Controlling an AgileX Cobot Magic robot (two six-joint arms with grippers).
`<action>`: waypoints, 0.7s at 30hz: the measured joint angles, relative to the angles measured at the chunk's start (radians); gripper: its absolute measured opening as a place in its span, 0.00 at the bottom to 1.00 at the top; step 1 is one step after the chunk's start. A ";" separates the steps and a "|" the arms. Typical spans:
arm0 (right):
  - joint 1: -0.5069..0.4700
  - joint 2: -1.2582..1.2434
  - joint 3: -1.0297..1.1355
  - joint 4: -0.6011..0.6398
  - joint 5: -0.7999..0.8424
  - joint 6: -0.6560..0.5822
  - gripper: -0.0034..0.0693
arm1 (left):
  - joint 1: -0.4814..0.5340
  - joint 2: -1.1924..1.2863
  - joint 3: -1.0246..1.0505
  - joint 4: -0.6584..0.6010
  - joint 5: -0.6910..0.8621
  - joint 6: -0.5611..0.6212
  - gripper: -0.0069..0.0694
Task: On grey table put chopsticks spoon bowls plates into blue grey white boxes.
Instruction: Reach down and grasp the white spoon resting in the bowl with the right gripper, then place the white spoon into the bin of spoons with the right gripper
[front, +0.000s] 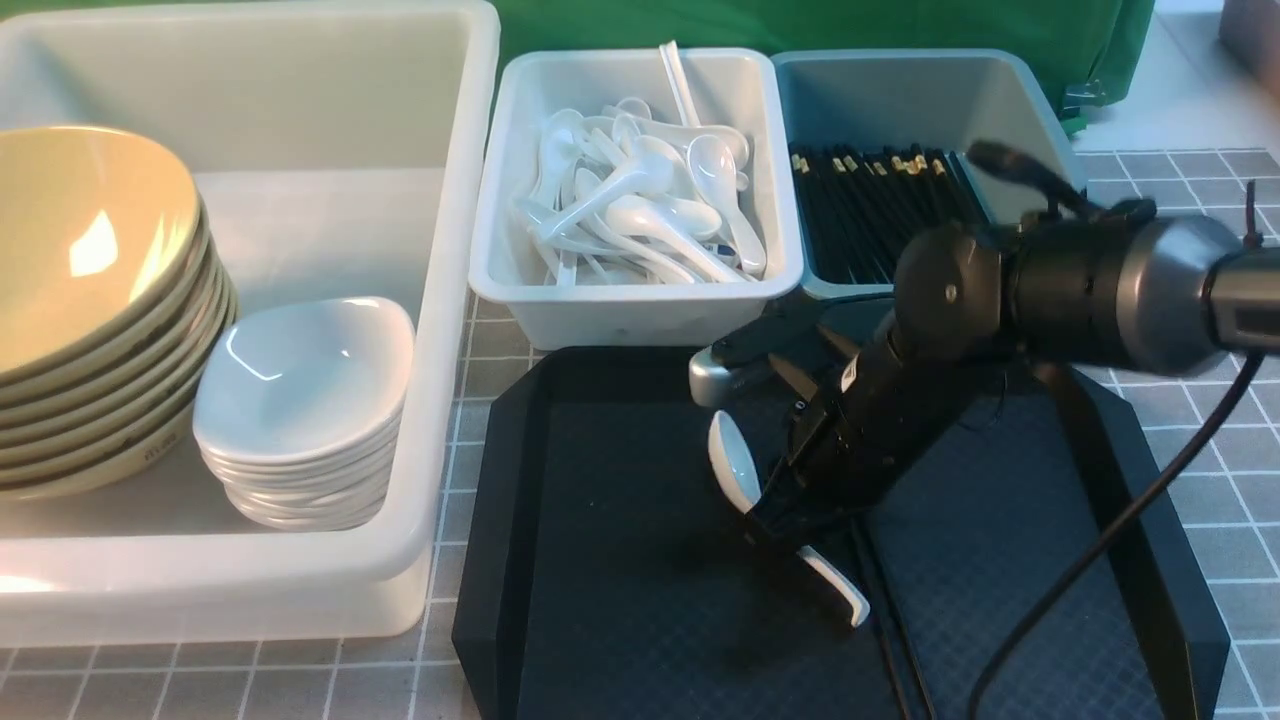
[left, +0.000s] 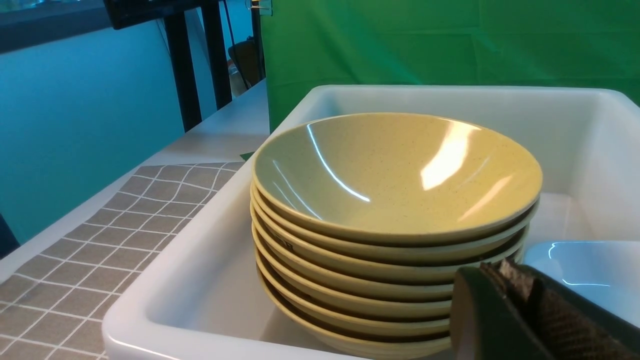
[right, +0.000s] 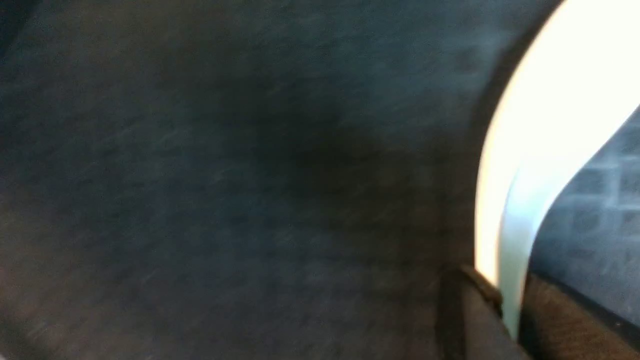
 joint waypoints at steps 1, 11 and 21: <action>0.000 -0.013 -0.031 -0.002 0.037 -0.011 0.25 | 0.000 0.000 0.000 0.000 0.000 0.000 0.08; 0.001 -0.018 -0.453 0.001 -0.309 -0.099 0.25 | 0.000 0.000 0.000 0.000 0.000 0.000 0.08; -0.085 0.244 -0.713 -0.010 -0.084 0.099 0.65 | 0.000 0.000 0.000 0.001 0.000 0.001 0.08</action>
